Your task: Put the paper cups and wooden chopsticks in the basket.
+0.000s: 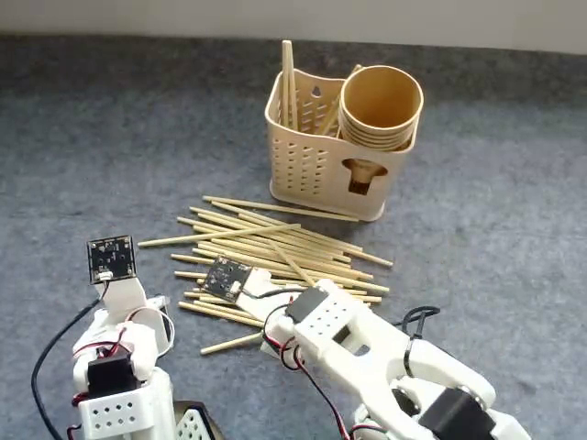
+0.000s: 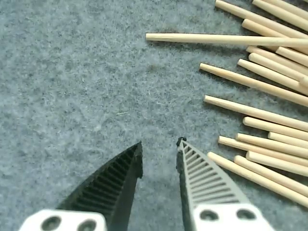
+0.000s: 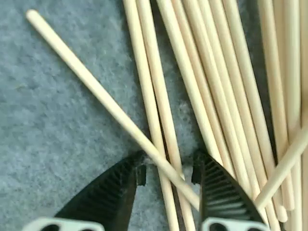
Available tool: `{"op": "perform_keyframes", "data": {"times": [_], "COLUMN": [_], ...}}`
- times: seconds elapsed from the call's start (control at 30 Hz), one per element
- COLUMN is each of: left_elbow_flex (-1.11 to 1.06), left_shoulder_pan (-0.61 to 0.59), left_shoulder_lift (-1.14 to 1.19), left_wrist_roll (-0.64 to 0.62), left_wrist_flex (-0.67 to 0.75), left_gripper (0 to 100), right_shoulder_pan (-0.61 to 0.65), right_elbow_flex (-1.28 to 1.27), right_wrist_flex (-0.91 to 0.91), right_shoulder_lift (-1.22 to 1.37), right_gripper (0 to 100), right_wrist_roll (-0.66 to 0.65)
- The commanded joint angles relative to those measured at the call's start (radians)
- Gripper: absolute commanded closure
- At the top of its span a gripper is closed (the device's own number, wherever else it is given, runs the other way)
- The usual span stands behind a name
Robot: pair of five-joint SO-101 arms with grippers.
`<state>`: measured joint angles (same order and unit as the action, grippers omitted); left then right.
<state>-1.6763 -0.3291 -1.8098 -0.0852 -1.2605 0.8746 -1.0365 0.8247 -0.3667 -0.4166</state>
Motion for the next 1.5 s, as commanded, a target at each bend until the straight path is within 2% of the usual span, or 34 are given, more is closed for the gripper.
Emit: {"op": "perform_keyframes", "data": {"times": [0.0,0.13,0.37,0.6,0.73,0.83,1.0,1.23,1.47], "left_elbow_flex": [-0.021,-0.021,-0.021,-0.021,-0.021,-0.021,-0.021,-0.021,-0.021], "left_shoulder_pan": [-0.008,-0.008,-0.008,-0.008,-0.008,-0.008,-0.008,-0.008,-0.008], "left_shoulder_lift": [0.002,0.002,0.002,0.002,0.002,0.002,0.002,0.002,0.002], "left_wrist_roll": [0.003,0.003,0.003,0.003,0.003,0.003,0.003,0.003,0.003], "left_wrist_flex": [-0.003,-0.003,-0.003,-0.003,-0.003,-0.003,-0.003,-0.003,-0.003], "left_gripper": [87,87,87,87,87,87,87,87,87], "right_shoulder_pan": [-0.025,-0.028,-0.036,-0.157,-0.173,-0.171,-0.15,-0.091,-0.093], "right_elbow_flex": [0.016,0.016,0.074,0.082,0.087,0.088,0.082,0.053,0.053], "right_wrist_flex": [-0.016,-0.013,0.101,0.128,0.185,0.213,0.151,0.127,0.031], "right_shoulder_lift": [0.002,0.002,-0.054,-0.213,-0.259,-0.26,-0.26,-0.202,-0.036], "right_gripper": [85.9,99.7,99.2,99.2,98.7,93.3,89.9,89.9,90.0], "right_wrist_roll": [-0.048,-0.084,-0.083,-0.083,-0.083,-0.081,-0.011,-0.008,-0.006]}}
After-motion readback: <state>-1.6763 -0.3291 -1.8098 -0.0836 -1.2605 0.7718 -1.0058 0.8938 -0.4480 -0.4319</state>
